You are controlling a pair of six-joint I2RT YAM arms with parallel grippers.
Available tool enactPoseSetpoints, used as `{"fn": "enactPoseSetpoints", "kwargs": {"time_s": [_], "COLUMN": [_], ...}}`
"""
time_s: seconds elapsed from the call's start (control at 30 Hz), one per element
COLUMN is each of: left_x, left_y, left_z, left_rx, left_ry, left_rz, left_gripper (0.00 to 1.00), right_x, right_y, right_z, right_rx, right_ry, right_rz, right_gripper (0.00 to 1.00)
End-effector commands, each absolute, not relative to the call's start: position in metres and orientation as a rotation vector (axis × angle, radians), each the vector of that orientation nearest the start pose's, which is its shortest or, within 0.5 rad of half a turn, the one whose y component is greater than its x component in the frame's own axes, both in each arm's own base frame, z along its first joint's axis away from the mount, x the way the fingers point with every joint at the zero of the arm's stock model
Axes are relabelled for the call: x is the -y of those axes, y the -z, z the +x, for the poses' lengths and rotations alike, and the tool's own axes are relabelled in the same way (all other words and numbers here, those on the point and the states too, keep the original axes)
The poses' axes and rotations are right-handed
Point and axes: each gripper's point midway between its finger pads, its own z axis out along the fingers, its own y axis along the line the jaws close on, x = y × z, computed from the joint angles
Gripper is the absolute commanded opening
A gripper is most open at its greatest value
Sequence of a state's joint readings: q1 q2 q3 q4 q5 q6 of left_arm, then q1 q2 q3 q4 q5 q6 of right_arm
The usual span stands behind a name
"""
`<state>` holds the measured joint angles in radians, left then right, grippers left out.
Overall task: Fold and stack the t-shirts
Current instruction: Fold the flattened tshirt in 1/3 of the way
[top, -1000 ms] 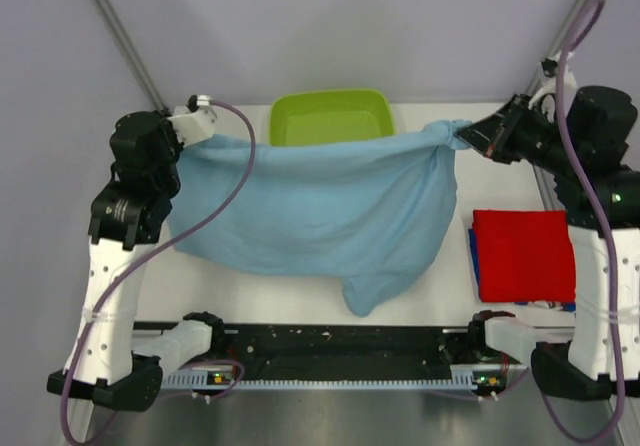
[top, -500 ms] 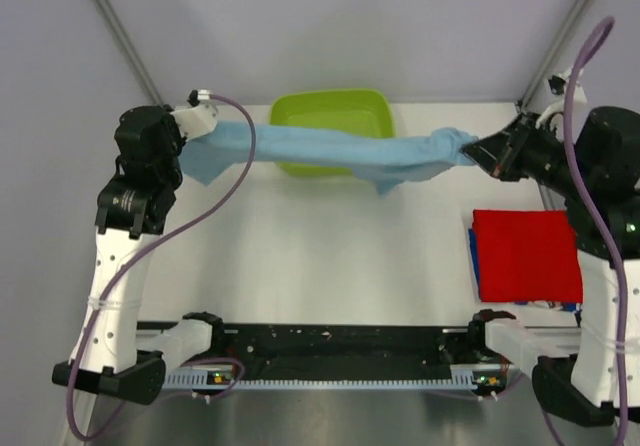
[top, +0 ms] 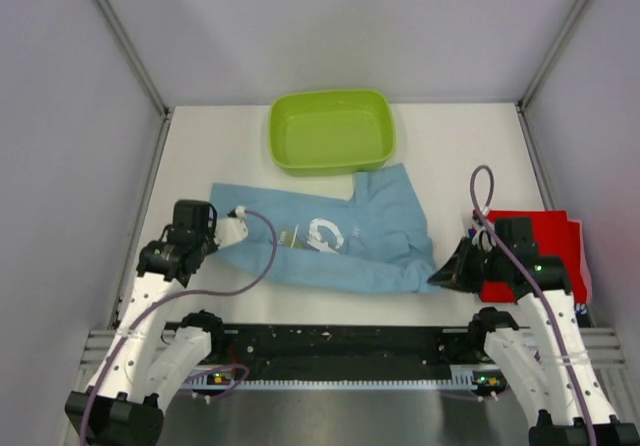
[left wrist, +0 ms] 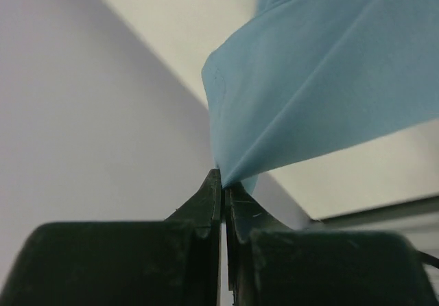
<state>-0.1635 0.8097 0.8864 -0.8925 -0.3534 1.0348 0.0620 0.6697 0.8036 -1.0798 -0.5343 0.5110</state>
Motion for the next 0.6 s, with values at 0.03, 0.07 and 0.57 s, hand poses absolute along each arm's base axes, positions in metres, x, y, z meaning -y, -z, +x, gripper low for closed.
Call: {"fn": "enactPoseSetpoints", "kwargs": {"time_s": [0.03,0.07,0.57], "left_x": [-0.068,-0.069,-0.075], "left_y": [-0.099,-0.086,-0.063], "left_z": [0.154,0.143,0.103], "left_rx": [-2.388,-2.421,-2.554], "left_ry": [-0.686,-0.665,-0.602], "left_rz": [1.491,1.508,1.611], "left_gripper": [0.0,0.0,0.16], "right_x": [-0.125,-0.123,-0.116], "right_y": [-0.127,-0.121,-0.086], "right_z": [0.072,0.062,0.01], "right_rx": [-2.702,-2.745,-3.052], "right_ry": [-1.026,-1.007,-0.891], "right_rz": [0.571,0.593,0.824], "right_gripper": [0.0,0.0,0.36]}}
